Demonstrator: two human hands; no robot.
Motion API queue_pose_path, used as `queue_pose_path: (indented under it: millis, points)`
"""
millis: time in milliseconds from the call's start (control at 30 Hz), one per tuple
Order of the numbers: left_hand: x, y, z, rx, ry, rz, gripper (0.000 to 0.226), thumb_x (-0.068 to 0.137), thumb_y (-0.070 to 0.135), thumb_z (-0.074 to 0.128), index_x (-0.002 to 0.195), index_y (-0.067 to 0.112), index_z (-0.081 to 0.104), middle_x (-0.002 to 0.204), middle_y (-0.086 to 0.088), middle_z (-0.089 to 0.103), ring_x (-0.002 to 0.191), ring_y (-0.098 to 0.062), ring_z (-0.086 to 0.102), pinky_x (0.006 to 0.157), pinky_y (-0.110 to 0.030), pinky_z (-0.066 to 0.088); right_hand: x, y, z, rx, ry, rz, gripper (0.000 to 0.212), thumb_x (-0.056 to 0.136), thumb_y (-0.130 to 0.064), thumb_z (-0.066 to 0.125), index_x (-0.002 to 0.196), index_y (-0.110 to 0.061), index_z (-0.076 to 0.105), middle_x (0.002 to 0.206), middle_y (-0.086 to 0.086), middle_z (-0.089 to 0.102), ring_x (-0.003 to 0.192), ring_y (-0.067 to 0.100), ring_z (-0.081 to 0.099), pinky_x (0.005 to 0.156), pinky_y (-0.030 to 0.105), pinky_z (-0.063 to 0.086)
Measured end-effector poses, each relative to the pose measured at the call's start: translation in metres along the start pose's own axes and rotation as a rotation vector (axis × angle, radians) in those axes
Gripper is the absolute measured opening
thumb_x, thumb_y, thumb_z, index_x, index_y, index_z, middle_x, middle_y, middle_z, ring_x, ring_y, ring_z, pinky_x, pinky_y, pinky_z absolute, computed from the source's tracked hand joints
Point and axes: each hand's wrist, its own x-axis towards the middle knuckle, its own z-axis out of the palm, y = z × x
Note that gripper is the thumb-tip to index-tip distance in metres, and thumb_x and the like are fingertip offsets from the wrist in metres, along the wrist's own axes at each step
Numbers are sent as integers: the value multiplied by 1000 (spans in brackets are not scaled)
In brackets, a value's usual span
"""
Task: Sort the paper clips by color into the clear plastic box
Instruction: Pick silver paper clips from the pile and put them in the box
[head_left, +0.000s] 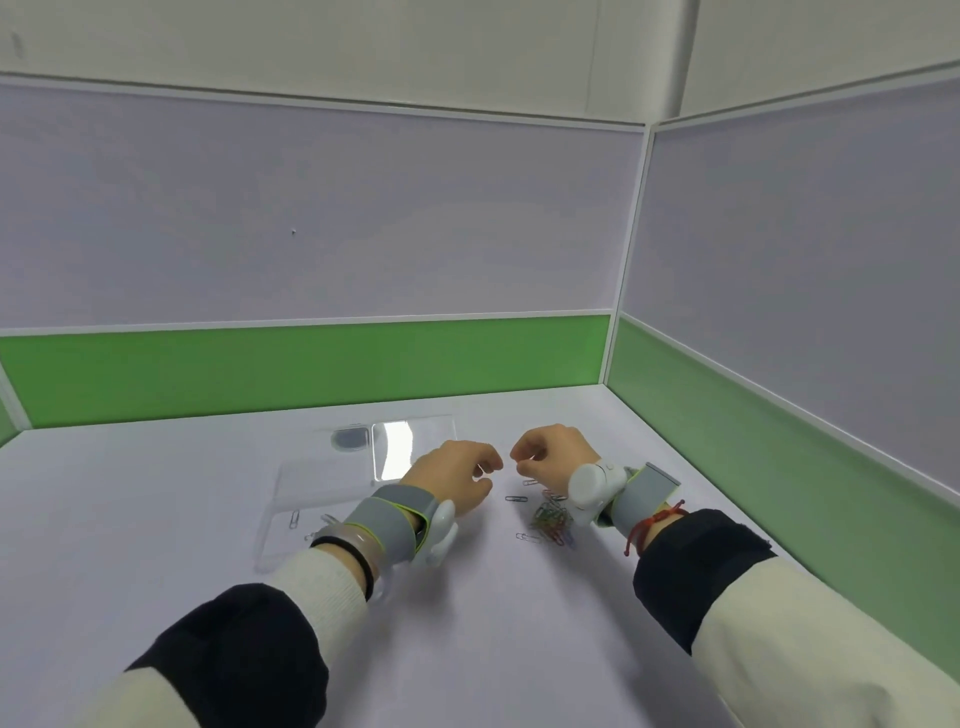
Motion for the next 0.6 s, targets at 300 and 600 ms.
queue_pose_path:
  millis: [300,600]
  points:
    - [15,24,27,114,-67,125,36,89,22,53,124,26,60,133,2,57,126,-20,47,108,-31,30,-12,39,-12,-73,-56,75,26,81,-7,58,105,-8,69,110,10,71,92,20,63,79,20,45]
    - [22,24,43,210,-114,116,37,91,21,46,125,26,59,133,-1,57,126,-22,46,108,-32,29,-9,51,6,-114,-82,88,28,80,-2,53,97,-10,72,104,9,73,97,24,65,82,27,50]
